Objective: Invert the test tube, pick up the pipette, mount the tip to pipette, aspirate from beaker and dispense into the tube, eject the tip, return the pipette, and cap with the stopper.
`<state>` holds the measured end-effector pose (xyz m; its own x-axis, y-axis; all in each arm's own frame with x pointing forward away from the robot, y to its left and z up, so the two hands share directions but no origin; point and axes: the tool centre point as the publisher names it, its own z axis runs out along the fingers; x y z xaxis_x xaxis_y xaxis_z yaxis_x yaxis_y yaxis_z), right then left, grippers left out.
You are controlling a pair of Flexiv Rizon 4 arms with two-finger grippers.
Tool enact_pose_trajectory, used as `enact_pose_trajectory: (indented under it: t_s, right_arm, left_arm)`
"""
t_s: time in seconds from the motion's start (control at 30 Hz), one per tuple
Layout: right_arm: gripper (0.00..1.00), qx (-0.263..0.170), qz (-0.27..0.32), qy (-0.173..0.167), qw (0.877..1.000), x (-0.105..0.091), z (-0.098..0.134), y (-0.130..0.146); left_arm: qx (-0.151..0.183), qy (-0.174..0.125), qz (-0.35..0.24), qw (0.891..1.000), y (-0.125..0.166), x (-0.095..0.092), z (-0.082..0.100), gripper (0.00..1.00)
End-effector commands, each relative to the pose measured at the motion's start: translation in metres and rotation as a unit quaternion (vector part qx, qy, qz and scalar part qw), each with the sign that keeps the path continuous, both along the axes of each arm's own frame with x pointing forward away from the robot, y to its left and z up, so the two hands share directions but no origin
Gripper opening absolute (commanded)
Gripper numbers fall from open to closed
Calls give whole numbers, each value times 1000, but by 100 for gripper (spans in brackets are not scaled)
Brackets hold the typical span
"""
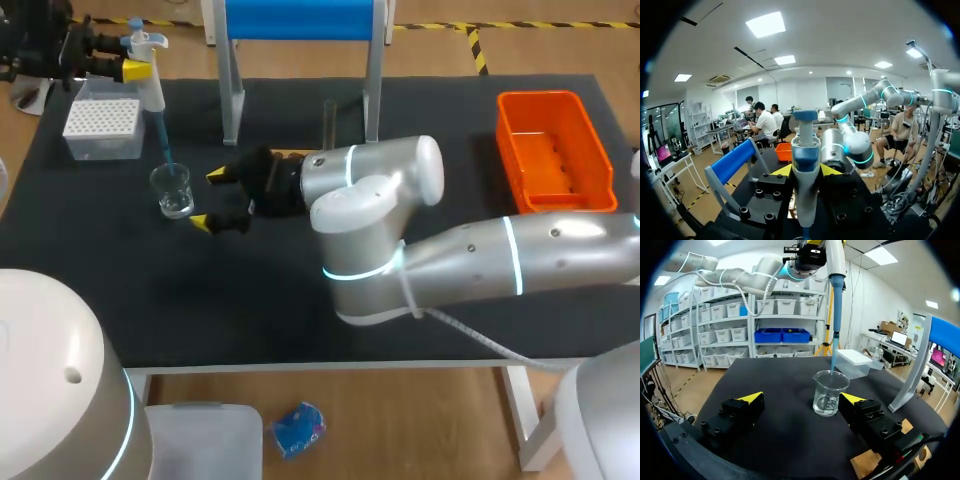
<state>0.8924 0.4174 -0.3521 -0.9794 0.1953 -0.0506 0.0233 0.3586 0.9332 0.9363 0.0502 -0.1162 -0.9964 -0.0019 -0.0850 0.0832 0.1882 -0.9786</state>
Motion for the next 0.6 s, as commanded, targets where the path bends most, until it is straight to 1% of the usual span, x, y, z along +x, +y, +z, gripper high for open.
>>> enact_pose_trajectory:
  t_s: [0.03,0.53,0.6]
  right_arm:
    - [100,3,-10,-5,1000,0,-5,9]
    - [100,3,-10,-5,1000,0,-5,9]
    - [100,3,-10,-5,1000,0,-5,9]
  left_arm:
    - [-1,-1,0,1000,0,0,0,0]
    - [-1,-1,0,1000,0,0,0,0]
    - [4,3,3,1000,-2,2,-1,0]
